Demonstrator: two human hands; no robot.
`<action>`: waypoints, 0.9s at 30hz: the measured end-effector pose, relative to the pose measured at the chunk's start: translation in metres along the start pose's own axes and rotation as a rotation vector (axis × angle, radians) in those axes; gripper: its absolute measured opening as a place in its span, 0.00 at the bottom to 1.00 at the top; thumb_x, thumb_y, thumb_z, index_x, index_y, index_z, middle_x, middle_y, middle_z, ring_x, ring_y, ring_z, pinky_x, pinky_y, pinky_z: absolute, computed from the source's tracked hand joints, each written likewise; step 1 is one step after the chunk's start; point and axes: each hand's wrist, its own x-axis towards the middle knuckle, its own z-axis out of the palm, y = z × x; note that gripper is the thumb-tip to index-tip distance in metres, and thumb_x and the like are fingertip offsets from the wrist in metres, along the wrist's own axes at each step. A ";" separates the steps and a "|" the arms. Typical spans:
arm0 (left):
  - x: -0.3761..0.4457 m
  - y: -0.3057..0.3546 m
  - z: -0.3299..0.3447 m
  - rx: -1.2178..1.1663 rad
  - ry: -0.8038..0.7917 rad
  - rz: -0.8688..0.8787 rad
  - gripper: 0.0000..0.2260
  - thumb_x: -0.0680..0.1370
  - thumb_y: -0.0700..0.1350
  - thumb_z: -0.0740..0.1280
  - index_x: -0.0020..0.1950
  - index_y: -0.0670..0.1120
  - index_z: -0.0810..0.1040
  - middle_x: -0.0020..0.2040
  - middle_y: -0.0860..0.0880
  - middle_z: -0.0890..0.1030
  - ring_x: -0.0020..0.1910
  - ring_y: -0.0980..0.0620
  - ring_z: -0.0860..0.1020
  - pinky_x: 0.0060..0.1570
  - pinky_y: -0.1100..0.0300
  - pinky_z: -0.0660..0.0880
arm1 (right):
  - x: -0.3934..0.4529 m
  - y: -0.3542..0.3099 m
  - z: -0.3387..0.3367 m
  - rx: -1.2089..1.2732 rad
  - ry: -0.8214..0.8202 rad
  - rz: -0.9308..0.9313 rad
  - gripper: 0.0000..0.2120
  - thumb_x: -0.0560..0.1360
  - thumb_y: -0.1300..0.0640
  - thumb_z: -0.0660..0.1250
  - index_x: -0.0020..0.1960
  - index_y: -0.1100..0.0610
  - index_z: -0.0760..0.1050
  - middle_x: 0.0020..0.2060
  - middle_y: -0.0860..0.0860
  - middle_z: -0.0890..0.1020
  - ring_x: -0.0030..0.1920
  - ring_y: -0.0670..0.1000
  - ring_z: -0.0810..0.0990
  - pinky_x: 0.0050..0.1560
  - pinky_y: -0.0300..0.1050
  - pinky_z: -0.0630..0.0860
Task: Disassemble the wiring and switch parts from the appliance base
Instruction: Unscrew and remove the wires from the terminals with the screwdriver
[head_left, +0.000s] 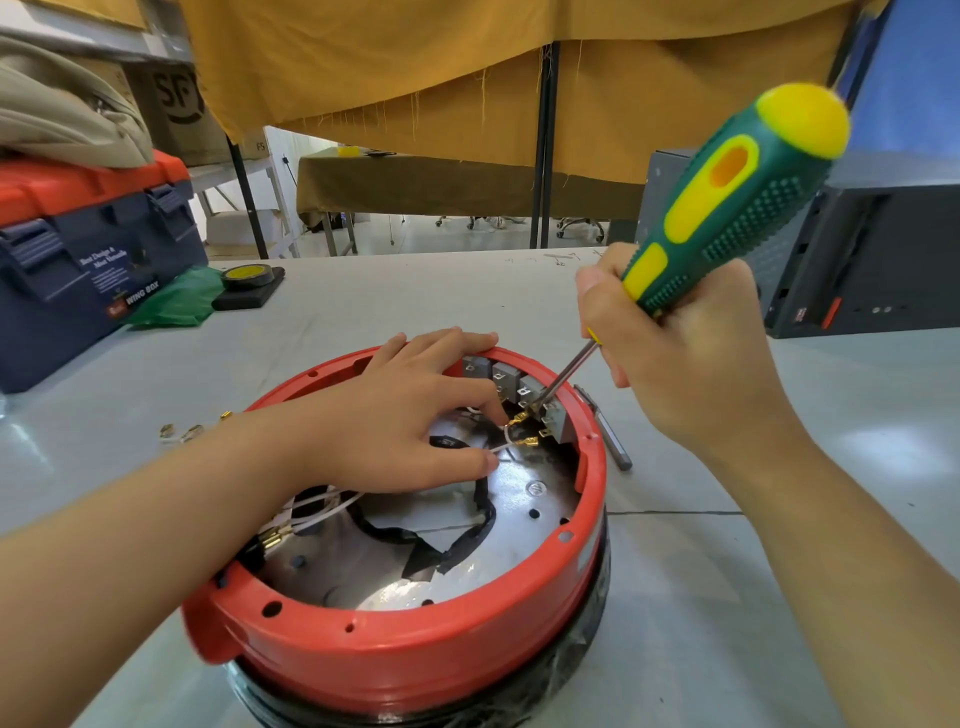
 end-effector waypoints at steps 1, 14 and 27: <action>0.000 0.000 0.000 -0.001 0.001 -0.002 0.17 0.71 0.64 0.58 0.57 0.63 0.73 0.74 0.62 0.50 0.72 0.60 0.50 0.73 0.44 0.48 | 0.000 0.000 0.000 0.004 -0.006 0.002 0.19 0.74 0.55 0.61 0.26 0.61 0.68 0.19 0.48 0.67 0.22 0.49 0.69 0.29 0.40 0.66; 0.001 -0.003 0.003 -0.011 0.012 0.006 0.12 0.75 0.62 0.62 0.57 0.64 0.72 0.73 0.64 0.49 0.71 0.63 0.49 0.74 0.45 0.44 | 0.002 0.015 0.009 0.227 0.135 0.232 0.16 0.71 0.54 0.60 0.25 0.52 0.68 0.21 0.47 0.69 0.21 0.46 0.68 0.26 0.37 0.65; 0.000 -0.002 0.002 -0.026 0.022 0.016 0.14 0.74 0.64 0.61 0.58 0.64 0.71 0.75 0.61 0.50 0.72 0.62 0.49 0.74 0.45 0.46 | -0.002 0.013 0.014 0.199 0.137 0.191 0.18 0.71 0.49 0.63 0.25 0.54 0.68 0.22 0.49 0.70 0.23 0.45 0.67 0.27 0.35 0.63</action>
